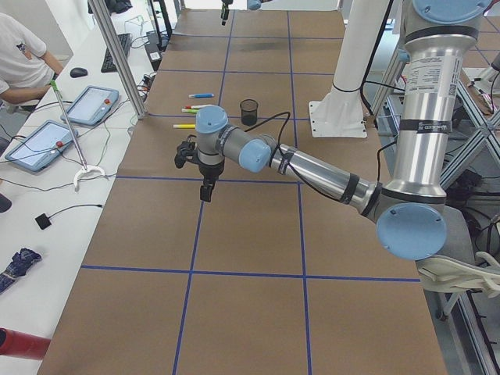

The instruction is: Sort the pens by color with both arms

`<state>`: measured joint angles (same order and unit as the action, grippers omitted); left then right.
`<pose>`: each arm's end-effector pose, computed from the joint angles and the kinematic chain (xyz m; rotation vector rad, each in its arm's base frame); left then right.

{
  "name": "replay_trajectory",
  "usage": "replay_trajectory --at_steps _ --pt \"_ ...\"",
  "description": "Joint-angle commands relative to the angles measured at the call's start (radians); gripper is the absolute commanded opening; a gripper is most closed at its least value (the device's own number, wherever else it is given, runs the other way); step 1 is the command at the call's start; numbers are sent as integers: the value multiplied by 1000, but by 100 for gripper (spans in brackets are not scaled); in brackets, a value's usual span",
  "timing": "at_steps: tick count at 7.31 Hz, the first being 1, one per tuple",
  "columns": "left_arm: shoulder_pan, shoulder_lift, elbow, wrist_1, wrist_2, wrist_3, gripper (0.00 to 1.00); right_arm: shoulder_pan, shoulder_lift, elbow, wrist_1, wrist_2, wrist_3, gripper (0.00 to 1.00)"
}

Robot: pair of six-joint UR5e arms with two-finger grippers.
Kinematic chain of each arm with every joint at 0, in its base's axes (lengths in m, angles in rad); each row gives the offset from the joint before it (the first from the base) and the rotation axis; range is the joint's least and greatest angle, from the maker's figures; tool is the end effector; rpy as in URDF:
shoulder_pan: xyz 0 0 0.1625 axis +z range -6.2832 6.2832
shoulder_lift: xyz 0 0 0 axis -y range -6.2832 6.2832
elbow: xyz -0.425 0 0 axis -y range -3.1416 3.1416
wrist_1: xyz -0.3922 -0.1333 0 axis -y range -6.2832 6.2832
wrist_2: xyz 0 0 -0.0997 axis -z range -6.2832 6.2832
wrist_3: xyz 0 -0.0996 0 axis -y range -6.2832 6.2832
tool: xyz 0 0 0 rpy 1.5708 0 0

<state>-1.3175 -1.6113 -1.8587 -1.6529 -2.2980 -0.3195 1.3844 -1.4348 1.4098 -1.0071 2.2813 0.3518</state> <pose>0.0627 -0.5101 0.4891 0.1736 0.7978 0.0867 -0.0392 -0.5767 0.6070 0.3123 -0.8038 -0.0363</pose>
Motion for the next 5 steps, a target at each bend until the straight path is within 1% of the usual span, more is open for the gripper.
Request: replay_trajectory --at_steps 1,2,3,5 --pt "-60 37 82 10 -29 91 100 100 58 20 -263 133 -102 100" --pt "-60 44 94 12 -29 92 100 100 91 24 -353 130 -111 100" --pt "-60 42 99 15 -29 92 100 90 96 23 -393 127 -158 100" --pt "-62 31 102 85 -32 92 100 73 88 26 -429 83 -258 100"
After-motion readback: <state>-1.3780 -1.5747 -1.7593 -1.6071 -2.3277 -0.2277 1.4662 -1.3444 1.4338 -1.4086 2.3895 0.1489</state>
